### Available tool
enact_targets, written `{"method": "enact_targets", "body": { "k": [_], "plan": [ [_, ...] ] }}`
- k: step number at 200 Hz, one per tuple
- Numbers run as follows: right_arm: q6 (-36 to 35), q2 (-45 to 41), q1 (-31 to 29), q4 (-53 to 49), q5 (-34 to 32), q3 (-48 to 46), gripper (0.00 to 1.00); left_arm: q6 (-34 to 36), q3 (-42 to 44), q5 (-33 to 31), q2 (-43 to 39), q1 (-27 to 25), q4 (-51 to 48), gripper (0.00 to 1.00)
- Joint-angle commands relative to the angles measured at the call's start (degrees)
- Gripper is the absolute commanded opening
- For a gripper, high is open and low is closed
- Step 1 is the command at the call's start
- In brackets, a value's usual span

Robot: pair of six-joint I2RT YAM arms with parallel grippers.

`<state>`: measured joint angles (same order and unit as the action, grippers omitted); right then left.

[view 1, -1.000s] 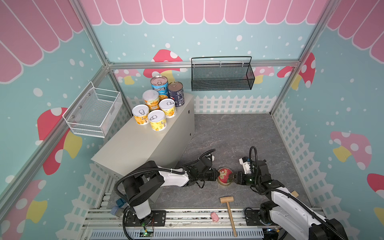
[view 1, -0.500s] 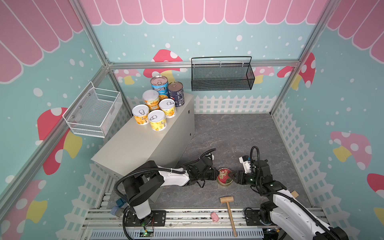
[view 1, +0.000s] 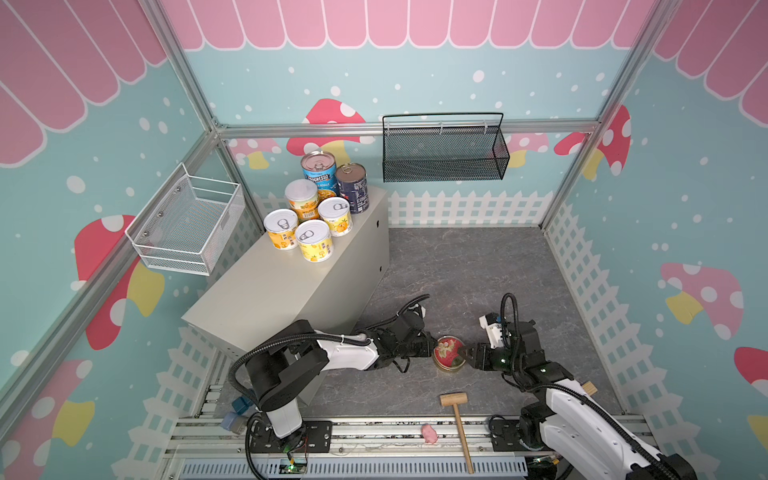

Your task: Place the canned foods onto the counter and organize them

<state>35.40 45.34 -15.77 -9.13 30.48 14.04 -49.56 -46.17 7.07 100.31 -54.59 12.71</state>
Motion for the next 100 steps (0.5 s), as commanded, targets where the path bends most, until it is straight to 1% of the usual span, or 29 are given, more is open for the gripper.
{"method": "enact_targets", "body": {
  "k": [1, 65, 100],
  "plan": [
    [-0.54, 0.25, -0.27, -0.78, -0.56, 0.65, 0.48, -0.98, 2.32, -3.55, 3.62, 1.32, -10.29, 0.18],
    [0.74, 1.9, -0.31, -0.8, -1.29, -0.31, 0.48, -0.88, 2.41, -3.46, 3.89, 1.51, -11.21, 0.17],
    [1.6, 0.68, -0.64, -0.91, -1.73, -1.26, 0.48, -0.72, 2.05, -3.71, 4.19, 1.52, -12.48, 0.17]
  ]
}}
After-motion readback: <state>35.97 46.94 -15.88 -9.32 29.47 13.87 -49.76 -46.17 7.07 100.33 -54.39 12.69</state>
